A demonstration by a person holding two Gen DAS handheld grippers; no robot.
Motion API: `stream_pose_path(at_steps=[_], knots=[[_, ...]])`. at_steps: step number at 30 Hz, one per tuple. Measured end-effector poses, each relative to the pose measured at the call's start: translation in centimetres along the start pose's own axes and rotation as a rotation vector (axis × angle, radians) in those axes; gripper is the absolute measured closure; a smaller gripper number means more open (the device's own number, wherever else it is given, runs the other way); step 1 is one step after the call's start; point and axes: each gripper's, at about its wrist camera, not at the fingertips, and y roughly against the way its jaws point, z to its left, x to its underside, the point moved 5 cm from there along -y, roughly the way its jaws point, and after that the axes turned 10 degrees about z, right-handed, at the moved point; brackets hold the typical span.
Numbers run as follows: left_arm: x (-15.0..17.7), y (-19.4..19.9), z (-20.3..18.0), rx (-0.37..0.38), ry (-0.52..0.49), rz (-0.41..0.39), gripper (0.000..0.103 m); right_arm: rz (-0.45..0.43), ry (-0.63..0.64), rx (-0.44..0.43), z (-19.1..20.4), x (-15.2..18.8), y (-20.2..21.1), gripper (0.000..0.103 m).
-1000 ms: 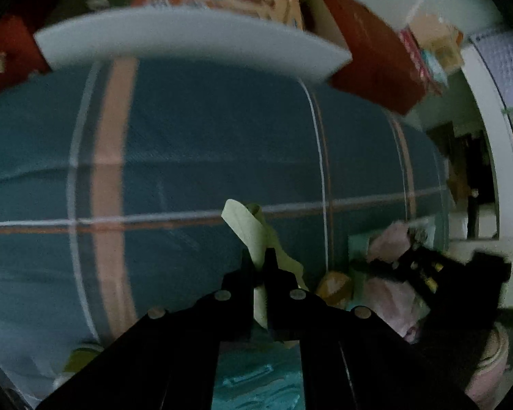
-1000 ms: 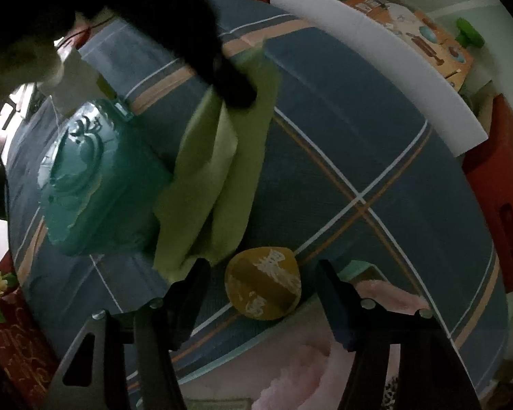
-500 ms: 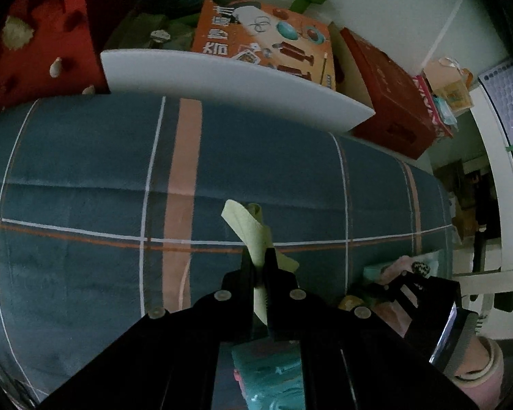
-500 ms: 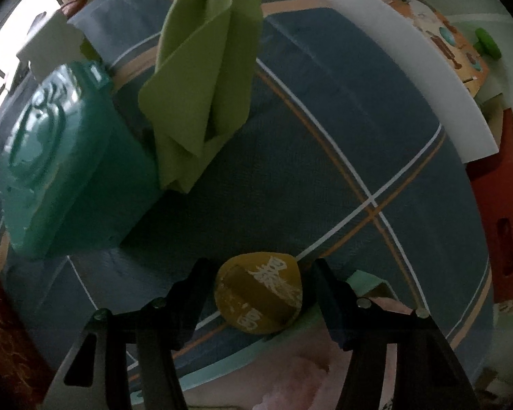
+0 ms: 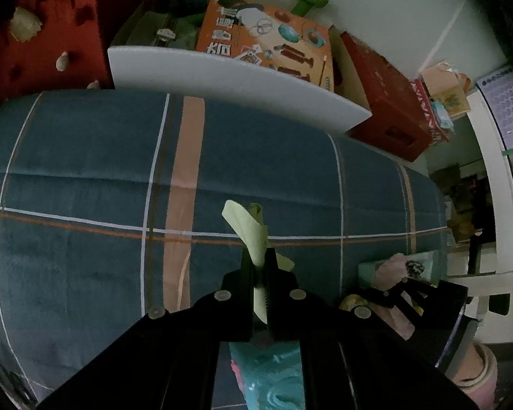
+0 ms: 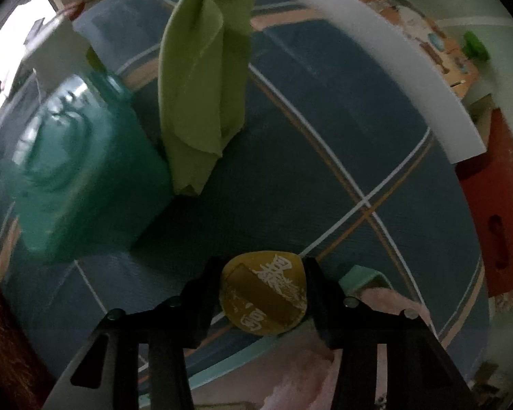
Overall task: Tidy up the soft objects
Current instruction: 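Lift and carry the green cloth and orange pad over the tray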
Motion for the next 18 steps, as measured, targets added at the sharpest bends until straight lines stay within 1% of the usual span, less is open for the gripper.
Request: stream_pose_path(at_steps=[2, 6, 7, 12, 18], knots=[[0.4, 0.7, -0.5, 0.002, -0.004, -0.007, 0.098, -0.02, -0.006, 0.005, 0.2, 0.2, 1.1, 0.052], [1.3, 2.6, -1.6, 0.01, -0.009, -0.026, 0.098, -0.049, -0.02, 0.025, 0.7, 1.6, 3.5, 0.052], [1.6, 3.0, -1.9, 0.012, -0.012, -0.031, 0.098, -0.053, -0.025, 0.031, 1.3, 1.1, 3.8, 0.052], [3.5, 5.8, -3.8, 0.012, -0.034, -0.062, 0.098, -0.089, -0.061, 0.057, 1.4, 3.8, 7.7, 0.052], [6.4, 8.8, -6.8, 0.017, -0.07, -0.092, 0.098, -0.133, -0.112, 0.084, 1.0, 7.9, 11.8, 0.052]])
